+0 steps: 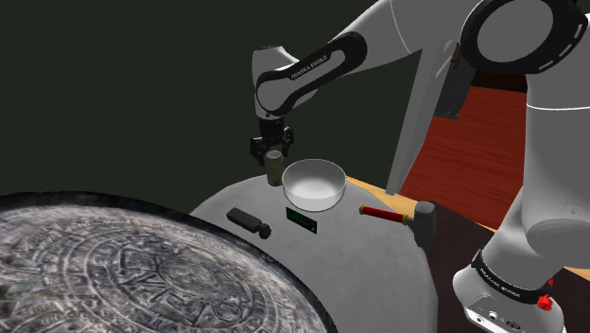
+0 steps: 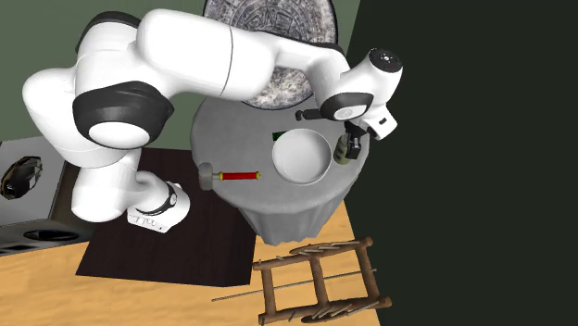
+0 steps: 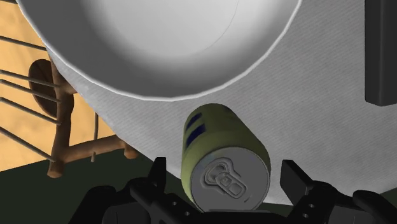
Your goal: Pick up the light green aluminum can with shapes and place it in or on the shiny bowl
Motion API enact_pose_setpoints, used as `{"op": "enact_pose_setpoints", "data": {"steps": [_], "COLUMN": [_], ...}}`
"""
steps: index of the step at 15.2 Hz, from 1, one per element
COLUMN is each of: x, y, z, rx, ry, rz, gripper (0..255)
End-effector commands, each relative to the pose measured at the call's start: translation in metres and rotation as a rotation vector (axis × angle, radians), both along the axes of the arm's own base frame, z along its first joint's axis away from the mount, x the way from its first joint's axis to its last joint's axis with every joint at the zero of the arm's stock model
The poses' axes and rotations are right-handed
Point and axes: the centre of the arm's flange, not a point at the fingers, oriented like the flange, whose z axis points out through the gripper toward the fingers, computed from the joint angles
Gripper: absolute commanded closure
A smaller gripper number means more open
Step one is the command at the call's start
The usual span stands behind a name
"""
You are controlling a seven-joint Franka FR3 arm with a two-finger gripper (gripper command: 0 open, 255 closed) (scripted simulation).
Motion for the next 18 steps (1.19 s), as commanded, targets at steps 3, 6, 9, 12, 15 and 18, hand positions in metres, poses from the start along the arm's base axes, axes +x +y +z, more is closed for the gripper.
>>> {"op": "enact_pose_setpoints", "data": {"steps": [3, 6, 9, 12, 15, 18], "x": [0.0, 0.0, 0.0, 0.0, 0.0, 0.0], "y": [0.0, 0.0, 0.0, 0.0, 0.001, 0.0], "z": [-0.002, -0.002, -0.002, -0.002, -0.002, 0.009], "rx": [0.0, 0.0, 0.0, 0.0, 0.0, 0.0], "ry": [-0.001, -0.001, -0.001, -0.001, -0.001, -0.001], "rz": [0.0, 0.0, 0.0, 0.0, 0.0, 0.0], "gripper": [0, 0, 255, 255, 255, 255]}}
